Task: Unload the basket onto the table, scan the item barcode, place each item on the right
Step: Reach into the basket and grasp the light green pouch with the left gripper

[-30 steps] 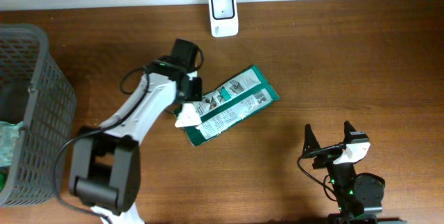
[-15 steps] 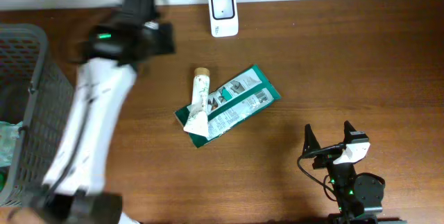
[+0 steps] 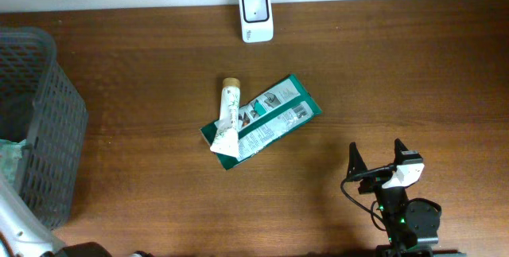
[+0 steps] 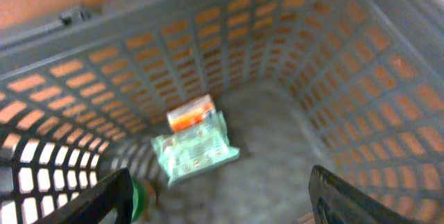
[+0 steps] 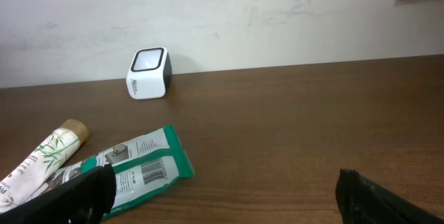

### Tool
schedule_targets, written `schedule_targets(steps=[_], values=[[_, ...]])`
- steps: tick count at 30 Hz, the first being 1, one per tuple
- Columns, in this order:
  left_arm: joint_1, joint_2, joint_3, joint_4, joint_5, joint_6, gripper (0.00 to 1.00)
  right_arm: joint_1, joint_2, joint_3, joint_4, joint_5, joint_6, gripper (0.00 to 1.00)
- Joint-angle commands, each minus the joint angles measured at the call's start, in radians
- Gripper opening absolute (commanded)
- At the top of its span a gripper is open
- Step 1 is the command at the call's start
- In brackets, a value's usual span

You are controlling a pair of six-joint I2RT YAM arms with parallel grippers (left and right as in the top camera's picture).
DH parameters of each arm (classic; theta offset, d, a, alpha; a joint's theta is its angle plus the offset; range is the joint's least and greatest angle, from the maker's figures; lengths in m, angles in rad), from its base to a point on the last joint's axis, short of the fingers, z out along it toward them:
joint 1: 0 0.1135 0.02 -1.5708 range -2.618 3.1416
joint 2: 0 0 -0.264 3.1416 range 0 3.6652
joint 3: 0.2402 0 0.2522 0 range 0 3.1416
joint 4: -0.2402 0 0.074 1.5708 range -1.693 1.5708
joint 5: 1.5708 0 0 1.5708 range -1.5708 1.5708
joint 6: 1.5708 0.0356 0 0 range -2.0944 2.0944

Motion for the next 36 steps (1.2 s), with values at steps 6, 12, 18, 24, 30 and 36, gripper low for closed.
schedule_targets(steps=[6,12,18,24,30,36], values=[[0.026,0.124,-0.250,0.233,0.024,0.164,0.77,-0.006,-0.004,-0.009,0.000,0.002,0.005,0.98],[0.034,0.251,-0.250,0.302,0.019,0.246,0.76,-0.006,-0.004,-0.009,0.000,0.002,0.006,0.98],[0.041,0.375,-0.250,0.333,0.003,0.340,0.73,-0.006,-0.004,-0.009,0.000,0.002,0.005,0.99],[0.041,0.493,-0.250,0.356,-0.018,0.369,0.68,-0.006,-0.004,-0.009,0.000,0.002,0.005,0.98],[0.041,0.575,-0.250,0.369,-0.042,0.369,0.60,-0.006,-0.004,-0.009,0.000,0.002,0.005,0.98],[0.039,0.570,-0.235,0.369,-0.040,0.369,0.00,-0.006,-0.004,-0.009,0.000,0.002,0.006,0.98]])
